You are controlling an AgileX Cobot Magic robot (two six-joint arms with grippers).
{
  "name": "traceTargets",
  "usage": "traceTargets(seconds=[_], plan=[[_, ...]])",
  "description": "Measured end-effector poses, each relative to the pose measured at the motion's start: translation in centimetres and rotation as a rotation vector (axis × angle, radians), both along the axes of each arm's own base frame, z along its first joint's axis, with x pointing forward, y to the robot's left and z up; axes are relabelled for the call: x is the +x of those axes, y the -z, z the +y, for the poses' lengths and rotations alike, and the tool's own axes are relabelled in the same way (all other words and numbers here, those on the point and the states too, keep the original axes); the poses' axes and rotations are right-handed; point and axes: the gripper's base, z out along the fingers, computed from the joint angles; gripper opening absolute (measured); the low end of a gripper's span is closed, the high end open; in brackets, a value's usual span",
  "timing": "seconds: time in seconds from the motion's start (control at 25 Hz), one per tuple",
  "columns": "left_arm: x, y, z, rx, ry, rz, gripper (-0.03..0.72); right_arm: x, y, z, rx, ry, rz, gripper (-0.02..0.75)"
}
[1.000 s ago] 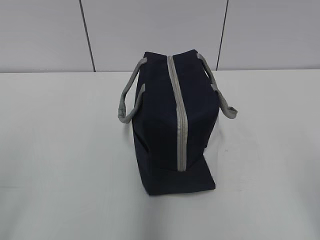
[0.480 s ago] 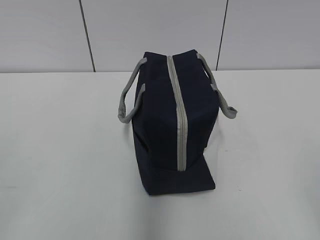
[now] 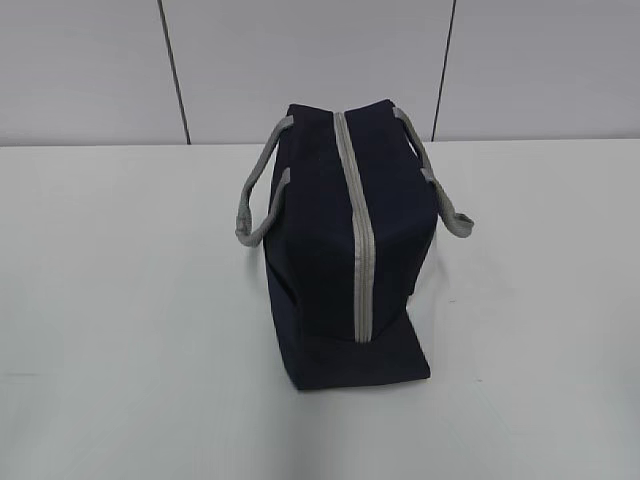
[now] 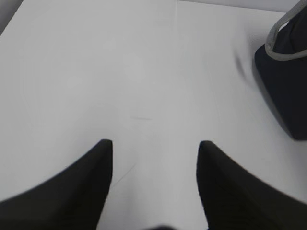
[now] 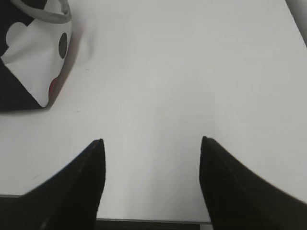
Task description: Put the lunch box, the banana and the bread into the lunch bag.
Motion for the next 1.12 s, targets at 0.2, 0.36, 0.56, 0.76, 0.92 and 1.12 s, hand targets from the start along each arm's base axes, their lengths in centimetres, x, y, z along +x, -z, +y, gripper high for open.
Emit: traceTargets(seconds=[0.2, 0.36, 0.56, 0.76, 0.92, 1.12], plan=[[0.0, 0.0, 0.0, 0.0, 0.0, 0.0, 0.403, -0.15, 0.0, 0.09, 0.0, 0.086, -0.003, 0.475], [0.0, 0.0, 0.0, 0.0, 0.0, 0.0, 0.403, -0.2, 0.02, 0.13, 0.0, 0.123, -0.001, 0.475], [0.0, 0.0, 0.0, 0.0, 0.0, 0.0, 0.403, -0.21, 0.02, 0.13, 0.0, 0.127, -0.001, 0.475], [0.0, 0.0, 0.0, 0.0, 0.0, 0.0, 0.379, -0.26, 0.02, 0.19, 0.0, 0.172, -0.001, 0.475], [0.0, 0.0, 0.0, 0.0, 0.0, 0.0, 0.358, -0.27, 0.02, 0.2, 0.0, 0.182, -0.001, 0.475], [0.0, 0.0, 0.0, 0.0, 0.0, 0.0, 0.311, -0.27, 0.02, 0.2, 0.0, 0.183, -0.001, 0.475]])
